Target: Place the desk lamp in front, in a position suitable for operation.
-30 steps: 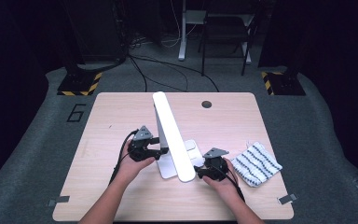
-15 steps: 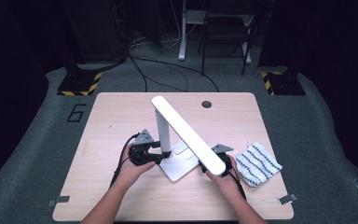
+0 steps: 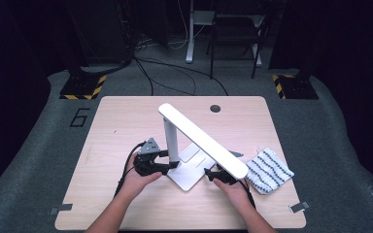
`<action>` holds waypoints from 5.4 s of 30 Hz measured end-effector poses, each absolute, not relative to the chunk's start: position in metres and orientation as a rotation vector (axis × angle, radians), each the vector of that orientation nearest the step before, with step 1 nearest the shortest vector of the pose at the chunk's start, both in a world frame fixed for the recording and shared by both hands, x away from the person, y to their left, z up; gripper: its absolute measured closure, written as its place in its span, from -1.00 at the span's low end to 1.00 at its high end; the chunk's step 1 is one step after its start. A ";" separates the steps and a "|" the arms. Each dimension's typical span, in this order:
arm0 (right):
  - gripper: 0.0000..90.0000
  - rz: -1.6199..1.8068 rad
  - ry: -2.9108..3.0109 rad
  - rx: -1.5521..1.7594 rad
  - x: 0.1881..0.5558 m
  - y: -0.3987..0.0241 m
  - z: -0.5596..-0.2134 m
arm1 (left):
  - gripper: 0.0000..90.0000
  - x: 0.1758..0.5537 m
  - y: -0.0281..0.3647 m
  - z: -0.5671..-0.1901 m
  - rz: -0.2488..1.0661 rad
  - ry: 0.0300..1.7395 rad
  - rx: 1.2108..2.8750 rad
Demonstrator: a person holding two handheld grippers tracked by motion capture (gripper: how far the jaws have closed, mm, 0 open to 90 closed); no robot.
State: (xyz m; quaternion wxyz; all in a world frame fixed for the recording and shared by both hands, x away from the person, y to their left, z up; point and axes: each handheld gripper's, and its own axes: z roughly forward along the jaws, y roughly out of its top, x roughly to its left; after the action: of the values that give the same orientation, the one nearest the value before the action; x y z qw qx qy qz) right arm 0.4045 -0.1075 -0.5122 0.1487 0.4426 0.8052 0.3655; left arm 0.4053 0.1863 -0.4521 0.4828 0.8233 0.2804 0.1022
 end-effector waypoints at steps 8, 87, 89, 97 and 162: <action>-0.22 1.097 2.349 1.309 0.391 -0.103 -0.511 | -0.08 0.398 0.184 -0.453 0.243 0.672 1.999; -0.43 1.101 2.453 1.024 0.344 -0.080 -0.524 | 0.17 0.384 0.174 -0.450 0.228 0.567 2.013; -0.42 1.106 2.461 1.012 0.344 -0.081 -0.524 | 0.17 0.381 0.175 -0.450 0.240 0.567 2.011; -0.34 1.156 2.458 1.019 0.345 -0.081 -0.525 | 0.15 0.373 0.181 -0.449 0.238 0.566 2.015; -0.23 1.217 2.208 1.208 0.353 -0.151 -0.502 | 0.15 0.341 0.212 -0.453 0.302 0.602 1.988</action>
State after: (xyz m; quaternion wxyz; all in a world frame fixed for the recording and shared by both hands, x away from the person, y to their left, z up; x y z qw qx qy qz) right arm 0.3528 -0.1512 -0.5016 0.1721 0.4258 0.7779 0.4289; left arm 0.3413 0.2123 -0.4531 0.4980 0.8214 0.2486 0.1246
